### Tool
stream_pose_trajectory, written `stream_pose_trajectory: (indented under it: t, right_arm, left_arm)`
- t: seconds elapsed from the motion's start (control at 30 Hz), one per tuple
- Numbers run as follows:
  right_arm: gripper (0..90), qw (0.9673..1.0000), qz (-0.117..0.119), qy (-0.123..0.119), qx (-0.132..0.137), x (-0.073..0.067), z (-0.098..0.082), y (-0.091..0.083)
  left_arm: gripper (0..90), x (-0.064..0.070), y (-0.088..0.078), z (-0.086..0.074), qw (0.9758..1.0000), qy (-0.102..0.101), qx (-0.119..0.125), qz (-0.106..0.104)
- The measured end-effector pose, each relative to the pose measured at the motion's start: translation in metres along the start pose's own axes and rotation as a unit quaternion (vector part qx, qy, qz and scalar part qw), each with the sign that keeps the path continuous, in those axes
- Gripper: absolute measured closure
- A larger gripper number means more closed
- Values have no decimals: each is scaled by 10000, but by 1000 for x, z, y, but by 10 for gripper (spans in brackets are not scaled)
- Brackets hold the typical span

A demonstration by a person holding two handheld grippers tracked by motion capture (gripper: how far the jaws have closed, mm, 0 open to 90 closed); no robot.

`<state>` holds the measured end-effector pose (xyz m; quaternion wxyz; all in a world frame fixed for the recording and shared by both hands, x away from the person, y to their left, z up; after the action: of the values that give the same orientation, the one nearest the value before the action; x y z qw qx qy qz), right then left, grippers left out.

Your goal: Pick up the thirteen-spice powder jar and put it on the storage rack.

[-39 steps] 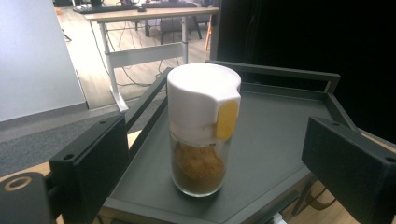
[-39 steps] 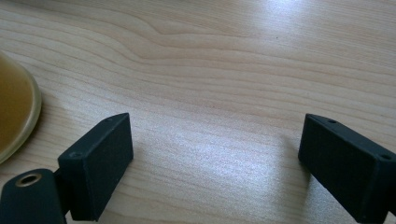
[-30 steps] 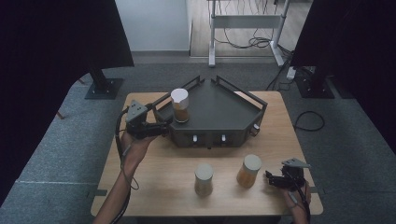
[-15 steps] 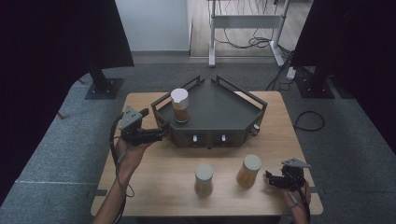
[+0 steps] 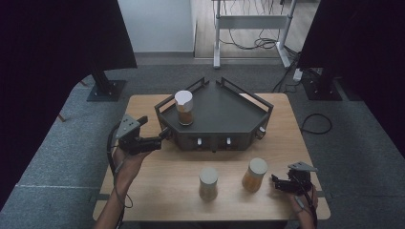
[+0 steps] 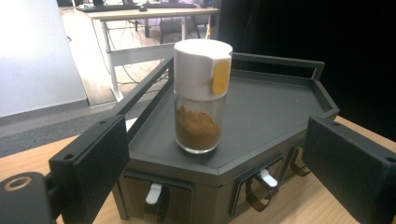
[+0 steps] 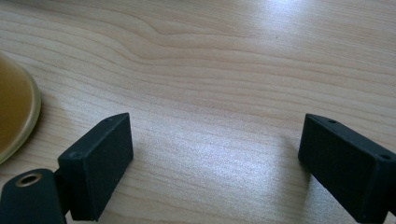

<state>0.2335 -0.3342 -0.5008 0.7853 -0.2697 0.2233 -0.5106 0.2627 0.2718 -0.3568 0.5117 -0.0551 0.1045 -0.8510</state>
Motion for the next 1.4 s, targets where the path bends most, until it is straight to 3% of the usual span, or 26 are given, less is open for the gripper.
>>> stream_pose_trajectory:
  t: [0.87, 1.4]
  right_arm:
    - [95, 10000, -2, 1, -1, 0, 0, 0]
    - [95, 10000, -4, 2, -1, 0, 0, 0]
  left_arm:
    - [72, -9, 5, -30, 9995, -204, -210, 85]
    - [73, -8, 8, -45, 9991, -189, -369, 107]
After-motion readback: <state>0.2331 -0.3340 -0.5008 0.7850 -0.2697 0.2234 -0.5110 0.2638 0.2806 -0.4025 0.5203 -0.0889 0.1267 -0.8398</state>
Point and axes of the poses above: each handheld gripper's, and its own axes: y roughly forward along the jaws, z roughly out of its top, x roughly to its right, the point moved 4 cm from there along y, roughly forward along the jaws, and after that the axes turned 6 degrees about z, right-handed, at the moved point
